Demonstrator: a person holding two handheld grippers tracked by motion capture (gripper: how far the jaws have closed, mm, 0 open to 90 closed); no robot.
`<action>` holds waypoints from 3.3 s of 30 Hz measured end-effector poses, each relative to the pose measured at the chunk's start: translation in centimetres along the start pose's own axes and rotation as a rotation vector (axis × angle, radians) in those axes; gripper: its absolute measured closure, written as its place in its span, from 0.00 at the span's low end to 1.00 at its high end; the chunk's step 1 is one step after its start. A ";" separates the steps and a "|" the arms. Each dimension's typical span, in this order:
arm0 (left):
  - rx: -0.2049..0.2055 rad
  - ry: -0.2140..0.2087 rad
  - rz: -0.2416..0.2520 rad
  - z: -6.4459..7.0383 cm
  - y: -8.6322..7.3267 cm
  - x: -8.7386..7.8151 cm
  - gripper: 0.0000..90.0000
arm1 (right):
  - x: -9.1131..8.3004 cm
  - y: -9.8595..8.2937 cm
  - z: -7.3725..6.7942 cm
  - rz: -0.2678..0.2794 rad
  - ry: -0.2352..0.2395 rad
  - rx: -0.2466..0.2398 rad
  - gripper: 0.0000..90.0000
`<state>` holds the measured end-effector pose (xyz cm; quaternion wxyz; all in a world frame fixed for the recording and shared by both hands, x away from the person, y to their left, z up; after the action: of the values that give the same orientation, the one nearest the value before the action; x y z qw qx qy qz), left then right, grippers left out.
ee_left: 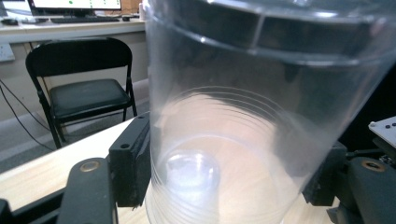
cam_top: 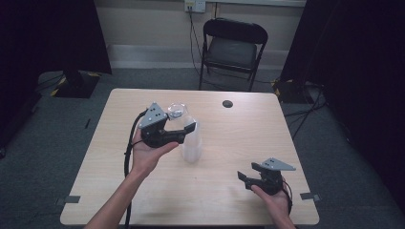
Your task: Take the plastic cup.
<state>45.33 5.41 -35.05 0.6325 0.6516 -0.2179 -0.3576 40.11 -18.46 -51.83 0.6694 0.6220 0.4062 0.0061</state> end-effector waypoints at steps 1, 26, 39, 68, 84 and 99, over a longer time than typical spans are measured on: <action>-0.005 -0.001 0.001 0.0 0.0 -0.1 0.36 | 0.0 0.0 -0.1 0.000 0.003 -0.003 0.34; -0.143 -0.044 -0.091 1.5 -3.1 -2.0 0.39 | 0.5 0.6 -2.9 0.019 0.058 -0.092 0.35; -0.262 -0.067 -0.156 1.7 -6.0 -2.7 0.39 | 0.5 0.9 -4.2 0.019 0.073 -0.135 0.48; -0.524 -0.218 -0.276 2.9 -8.4 -2.5 0.38 | 0.9 5.7 -12.5 0.202 0.236 -0.300 0.68; -0.612 -0.285 -0.286 4.0 -9.4 -1.9 0.39 | 1.7 7.2 -14.8 0.300 0.279 -0.330 0.76; -0.765 -0.367 -0.243 4.1 -8.8 -2.1 0.40 | 1.9 8.6 -15.0 0.377 0.249 -0.347 0.79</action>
<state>39.45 5.10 -43.02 0.7323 0.3171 -0.1004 -0.5942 37.32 -3.13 -44.10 0.6979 0.5572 0.3554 0.2760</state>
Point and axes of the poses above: each handheld gripper's, and its own axes: x roughly forward along the jaws, y roughly out of its top, z roughly to its right, the point moved 10 cm from there along x, roughly forward along the jaws, and after that the axes turned 1 degree about z, right-handed, at the moved point
